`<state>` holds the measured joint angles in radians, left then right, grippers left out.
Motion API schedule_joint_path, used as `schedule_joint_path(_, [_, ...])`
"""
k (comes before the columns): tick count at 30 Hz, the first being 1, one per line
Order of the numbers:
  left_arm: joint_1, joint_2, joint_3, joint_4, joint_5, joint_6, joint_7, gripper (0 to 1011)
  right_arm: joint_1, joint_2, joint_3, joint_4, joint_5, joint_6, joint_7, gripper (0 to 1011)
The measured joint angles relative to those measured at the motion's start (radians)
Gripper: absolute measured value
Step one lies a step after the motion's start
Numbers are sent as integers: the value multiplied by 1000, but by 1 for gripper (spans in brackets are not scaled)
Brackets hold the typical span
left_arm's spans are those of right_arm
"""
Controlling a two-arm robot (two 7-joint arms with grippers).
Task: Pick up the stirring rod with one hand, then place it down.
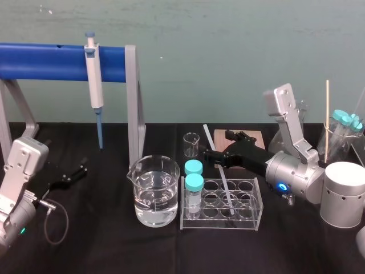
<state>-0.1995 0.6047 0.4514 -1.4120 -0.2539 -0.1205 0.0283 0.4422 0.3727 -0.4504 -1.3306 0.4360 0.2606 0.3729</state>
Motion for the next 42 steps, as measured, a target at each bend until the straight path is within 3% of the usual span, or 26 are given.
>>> schedule_joint_path(8, [0,0,0,0,0,0,0,1000,-1,0,0,0,2,0,0,873])
schedule_joint_path(32, [0,0,0,0,0,0,0,1000,-1,1,0,-2,3,-1,-1,114])
schedule_joint_path(35, [0,0,0,0,0,0,0,1000,-1,1,0,-2,4,-1,-1,67])
schedule_joint_path(42, [0,0,0,0,0,0,0,1000,-1,1,0,-2,4,-1,-1,67])
